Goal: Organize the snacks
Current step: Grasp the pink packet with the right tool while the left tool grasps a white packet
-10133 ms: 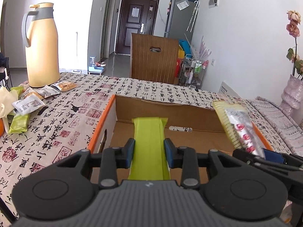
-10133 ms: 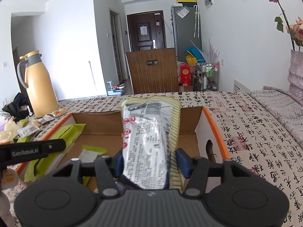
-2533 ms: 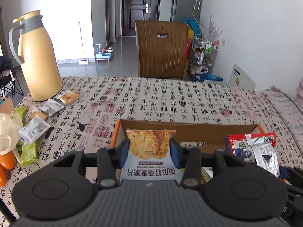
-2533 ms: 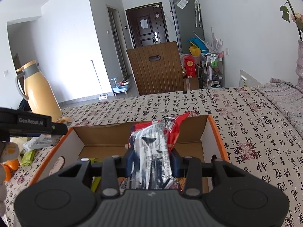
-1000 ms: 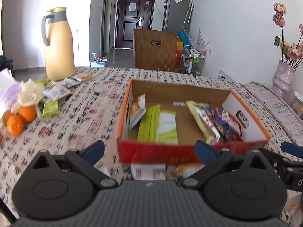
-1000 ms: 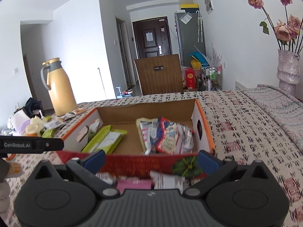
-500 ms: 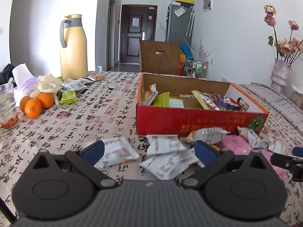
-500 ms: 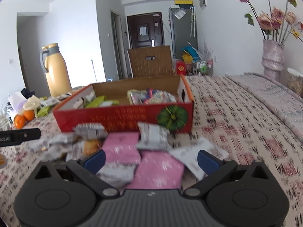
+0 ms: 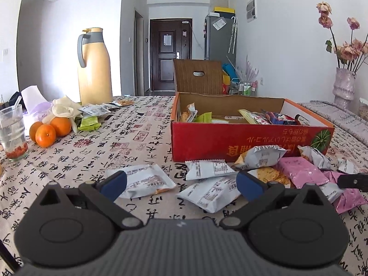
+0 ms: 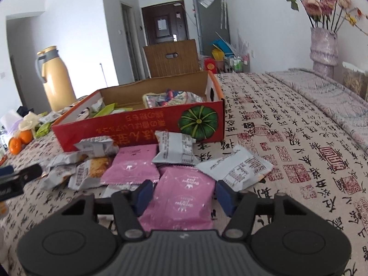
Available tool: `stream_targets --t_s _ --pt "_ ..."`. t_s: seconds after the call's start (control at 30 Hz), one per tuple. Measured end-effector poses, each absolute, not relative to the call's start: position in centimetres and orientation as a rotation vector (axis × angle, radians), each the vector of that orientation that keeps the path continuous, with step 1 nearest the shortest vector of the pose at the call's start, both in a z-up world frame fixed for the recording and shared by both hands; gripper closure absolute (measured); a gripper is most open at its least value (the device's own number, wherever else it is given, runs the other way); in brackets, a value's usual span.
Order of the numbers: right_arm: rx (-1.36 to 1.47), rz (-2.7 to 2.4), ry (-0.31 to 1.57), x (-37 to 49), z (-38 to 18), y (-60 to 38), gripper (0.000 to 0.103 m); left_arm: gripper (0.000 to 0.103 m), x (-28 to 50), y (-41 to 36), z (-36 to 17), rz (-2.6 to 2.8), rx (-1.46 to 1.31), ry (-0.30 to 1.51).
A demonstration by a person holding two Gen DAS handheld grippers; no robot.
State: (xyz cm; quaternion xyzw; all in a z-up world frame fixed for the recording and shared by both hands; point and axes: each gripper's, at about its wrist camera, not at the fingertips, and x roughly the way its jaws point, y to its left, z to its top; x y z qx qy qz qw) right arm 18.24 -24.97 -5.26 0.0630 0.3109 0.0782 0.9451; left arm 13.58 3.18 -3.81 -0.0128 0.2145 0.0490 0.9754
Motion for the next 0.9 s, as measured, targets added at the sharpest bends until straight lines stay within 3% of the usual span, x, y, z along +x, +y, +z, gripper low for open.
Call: stream_targets --t_s 0.3,0.47,0.9 --pt "0.100 0.141 0.704 20.4 -6.3 -23.3 0.036 0.000 13.7 3.5 -3.9 0.096 -0.050 0.441" --pt "0.014 0.116 0.669 19.5 -7.1 -22.3 0.042 0.000 13.7 3.8 -3.9 0.090 -0.060 0.447" --pt "0.066 0.136 0.556 16.7 -5.4 -24.0 0.043 0.000 13.9 4.9 -3.3 0.104 -0.089 0.496"
